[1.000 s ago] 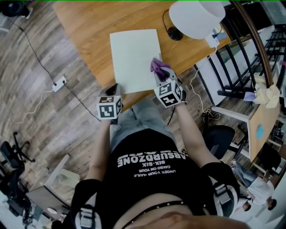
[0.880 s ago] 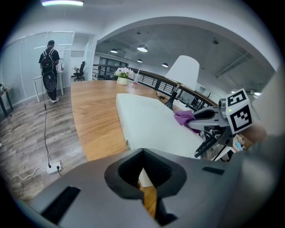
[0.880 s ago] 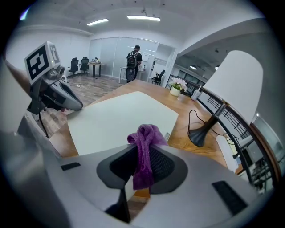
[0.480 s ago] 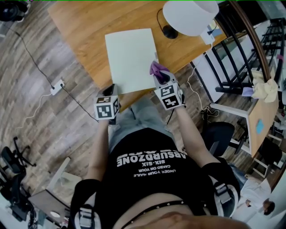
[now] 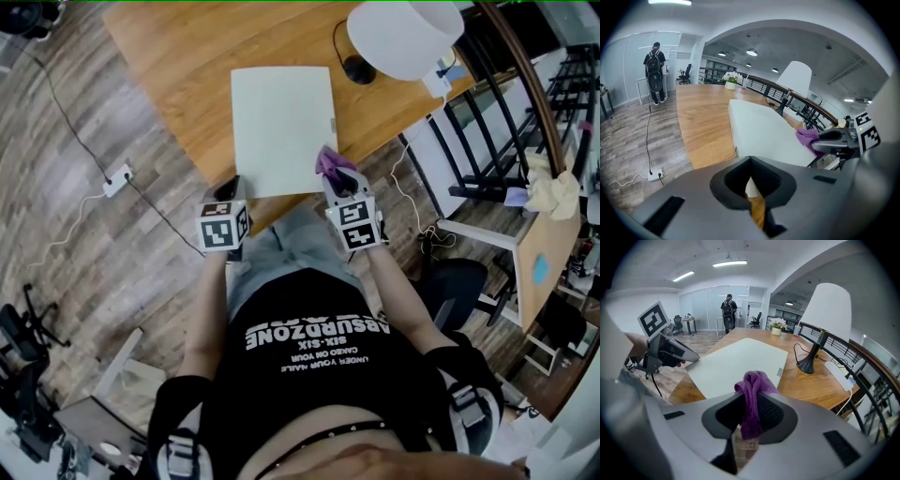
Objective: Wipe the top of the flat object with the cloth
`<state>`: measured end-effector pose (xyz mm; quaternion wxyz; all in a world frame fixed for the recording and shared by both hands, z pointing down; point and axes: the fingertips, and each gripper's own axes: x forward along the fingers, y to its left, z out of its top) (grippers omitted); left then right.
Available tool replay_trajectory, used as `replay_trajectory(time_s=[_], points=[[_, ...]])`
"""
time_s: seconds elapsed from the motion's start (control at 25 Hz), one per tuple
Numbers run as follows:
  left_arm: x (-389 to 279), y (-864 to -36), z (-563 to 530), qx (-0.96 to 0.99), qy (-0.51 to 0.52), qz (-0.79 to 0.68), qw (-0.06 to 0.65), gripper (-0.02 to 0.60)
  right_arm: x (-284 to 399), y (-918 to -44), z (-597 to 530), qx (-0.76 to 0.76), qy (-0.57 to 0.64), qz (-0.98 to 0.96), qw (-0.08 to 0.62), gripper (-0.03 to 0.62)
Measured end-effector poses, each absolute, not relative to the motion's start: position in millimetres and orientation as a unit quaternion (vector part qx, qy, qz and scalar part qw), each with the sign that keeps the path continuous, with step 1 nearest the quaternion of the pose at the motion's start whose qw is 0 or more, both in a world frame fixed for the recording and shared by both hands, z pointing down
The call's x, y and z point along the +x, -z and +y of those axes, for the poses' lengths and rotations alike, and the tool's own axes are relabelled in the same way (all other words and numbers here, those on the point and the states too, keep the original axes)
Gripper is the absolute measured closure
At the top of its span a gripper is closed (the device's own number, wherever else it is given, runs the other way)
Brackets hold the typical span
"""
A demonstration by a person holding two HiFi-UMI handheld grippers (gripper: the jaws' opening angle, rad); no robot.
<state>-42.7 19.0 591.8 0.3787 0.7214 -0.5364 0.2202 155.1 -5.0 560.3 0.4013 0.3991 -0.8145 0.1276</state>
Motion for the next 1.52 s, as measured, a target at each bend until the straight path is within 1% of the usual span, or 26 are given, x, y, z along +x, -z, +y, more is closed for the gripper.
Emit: replay_trajectory(time_s=[0.24,0.36,0.96,1.24,1.36,1.52], points=[[-43,-593,19,0.722,-0.215,-0.535,0.382,0.565,154,-559,-8,0.43,-0.186,-0.807,0.359,0.508],[-43,-593,19,0.722,-0.212,-0.534,0.386,0.565,145,-558,-6,0.427,-0.204,-0.808,0.349,0.508],[-44,-593,18,0.715,-0.207,-0.541,0.391,0.565,47,-561,13,0.337,-0.219,-0.849,0.344,0.508],[-47,-594,20,0.711,-0.176,-0.541,0.414,0.565,-8,-562,34,0.257,-0.194,-0.877,0.356,0.508],[-47,-594,19,0.711,-0.17,-0.539,0.419,0.565,-13,-565,36,0.239,-0.171,-0.881,0.37,0.508],[-44,-594,18,0.711,-0.175,-0.541,0.413,0.565,-9,-568,36,0.209,-0.178,-0.886,0.375,0.51]])
